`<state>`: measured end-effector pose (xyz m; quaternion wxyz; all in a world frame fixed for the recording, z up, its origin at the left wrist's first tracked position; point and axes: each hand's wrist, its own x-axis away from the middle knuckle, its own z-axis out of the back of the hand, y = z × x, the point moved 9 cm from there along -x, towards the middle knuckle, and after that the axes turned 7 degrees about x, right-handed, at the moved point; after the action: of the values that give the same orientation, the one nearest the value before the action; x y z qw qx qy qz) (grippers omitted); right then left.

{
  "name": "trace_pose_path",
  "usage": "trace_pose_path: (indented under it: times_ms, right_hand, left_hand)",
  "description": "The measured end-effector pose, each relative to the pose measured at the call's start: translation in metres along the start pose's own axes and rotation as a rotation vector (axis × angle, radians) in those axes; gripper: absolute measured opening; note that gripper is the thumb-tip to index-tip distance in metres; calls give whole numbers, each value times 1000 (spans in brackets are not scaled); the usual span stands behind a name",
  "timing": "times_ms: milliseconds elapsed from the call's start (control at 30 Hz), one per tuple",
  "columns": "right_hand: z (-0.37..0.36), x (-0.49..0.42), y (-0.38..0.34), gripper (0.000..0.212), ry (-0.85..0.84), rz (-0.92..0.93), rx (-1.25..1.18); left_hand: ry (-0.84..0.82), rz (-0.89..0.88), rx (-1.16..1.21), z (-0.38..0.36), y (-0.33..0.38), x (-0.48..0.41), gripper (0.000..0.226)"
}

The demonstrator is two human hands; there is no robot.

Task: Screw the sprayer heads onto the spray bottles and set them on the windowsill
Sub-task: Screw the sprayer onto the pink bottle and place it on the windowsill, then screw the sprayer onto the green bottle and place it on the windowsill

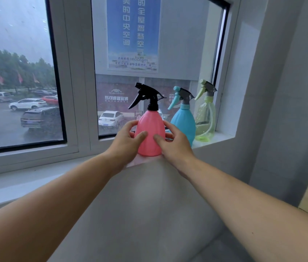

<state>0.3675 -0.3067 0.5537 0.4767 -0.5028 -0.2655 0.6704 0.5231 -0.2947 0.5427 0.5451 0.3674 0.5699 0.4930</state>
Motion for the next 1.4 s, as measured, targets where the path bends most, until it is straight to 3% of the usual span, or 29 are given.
trace_pose_path:
  times_ms: [233, 367, 467, 667, 800, 1033, 1400]
  right_hand:
    - [2, -3, 4, 62, -14, 5, 59]
    - [7, 3, 10, 76, -12, -38, 95]
    - [24, 16, 12, 68, 24, -50, 114]
    - [68, 50, 28, 52, 31, -87, 69]
    - [99, 75, 43, 39, 51, -111, 39]
    - [137, 123, 83, 17, 81, -171, 14]
    - [136, 234, 266, 19, 33, -620, -12]
  left_hand:
    - [21, -17, -75, -9, 1, -4, 52]
    - [58, -7, -153, -5, 0, -1, 65]
    - [111, -23, -189, -1, 7, 12, 70]
    - [182, -172, -183, -12, 33, 56, 56]
    - [76, -177, -139, -43, 34, 85, 47]
    - [-267, 90, -20, -125, -18, 117, 33]
    - [-598, 506, -293, -197, -223, 167, 27]
